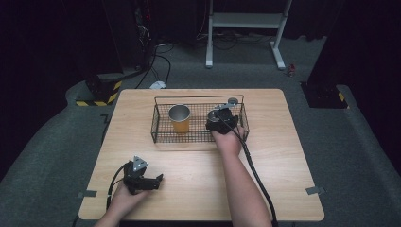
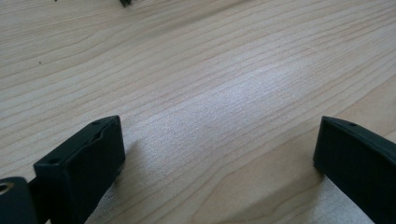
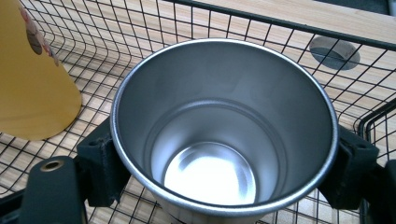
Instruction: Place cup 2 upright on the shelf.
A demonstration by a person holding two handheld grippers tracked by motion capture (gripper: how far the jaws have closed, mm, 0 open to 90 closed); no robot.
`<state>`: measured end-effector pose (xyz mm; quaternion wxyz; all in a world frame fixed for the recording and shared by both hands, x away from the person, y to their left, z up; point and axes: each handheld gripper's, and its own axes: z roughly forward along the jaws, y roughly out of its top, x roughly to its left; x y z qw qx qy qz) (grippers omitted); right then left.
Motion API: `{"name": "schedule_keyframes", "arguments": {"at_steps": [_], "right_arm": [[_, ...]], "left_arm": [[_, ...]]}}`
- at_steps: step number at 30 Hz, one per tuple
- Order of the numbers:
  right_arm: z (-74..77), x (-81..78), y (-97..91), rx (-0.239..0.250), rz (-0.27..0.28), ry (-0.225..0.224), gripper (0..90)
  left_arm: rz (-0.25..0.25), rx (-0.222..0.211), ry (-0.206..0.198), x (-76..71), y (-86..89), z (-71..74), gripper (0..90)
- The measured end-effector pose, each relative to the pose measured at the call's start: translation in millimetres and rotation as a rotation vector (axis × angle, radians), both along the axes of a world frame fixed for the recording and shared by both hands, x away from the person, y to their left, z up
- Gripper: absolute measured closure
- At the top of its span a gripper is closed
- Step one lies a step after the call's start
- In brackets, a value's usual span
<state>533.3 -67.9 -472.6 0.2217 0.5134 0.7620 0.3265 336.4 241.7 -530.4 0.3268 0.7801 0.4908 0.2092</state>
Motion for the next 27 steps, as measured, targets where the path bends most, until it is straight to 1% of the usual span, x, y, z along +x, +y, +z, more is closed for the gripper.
{"name": "schedule_keyframes", "arguments": {"at_steps": [3,6,9,14,18,22,27], "right_arm": [[0.2,-0.1,-0.3,-0.009,0.006,0.001,18.1],[0.7,-0.3,-0.7,-0.007,0.004,0.012,18.1],[0.4,-0.2,-1.3,-0.011,0.012,0.007,17.8],[0.7,-1.3,0.2,0.001,0.004,0.013,15.9],[0.8,-1.5,0.4,0.0,0.009,0.009,13.3],[0.8,-2.3,0.8,-0.005,0.006,0.002,12.8],[2.2,-3.0,-0.2,0.002,0.003,0.0,12.1]], "left_arm": [[0.0,0.0,0.0,0.0,0.0,0.0,2.3],[0.0,0.0,0.0,0.0,0.0,0.0,2.3],[0.0,0.001,0.0,0.0,0.0,0.0,2.3],[-0.001,0.001,0.0,0.0,0.1,0.0,2.3],[-0.001,0.002,0.001,0.0,0.1,0.1,2.3],[0.0,0.002,0.0,0.0,0.1,0.0,2.3],[0.0,0.001,0.0,0.0,0.0,0.0,2.3]]}}
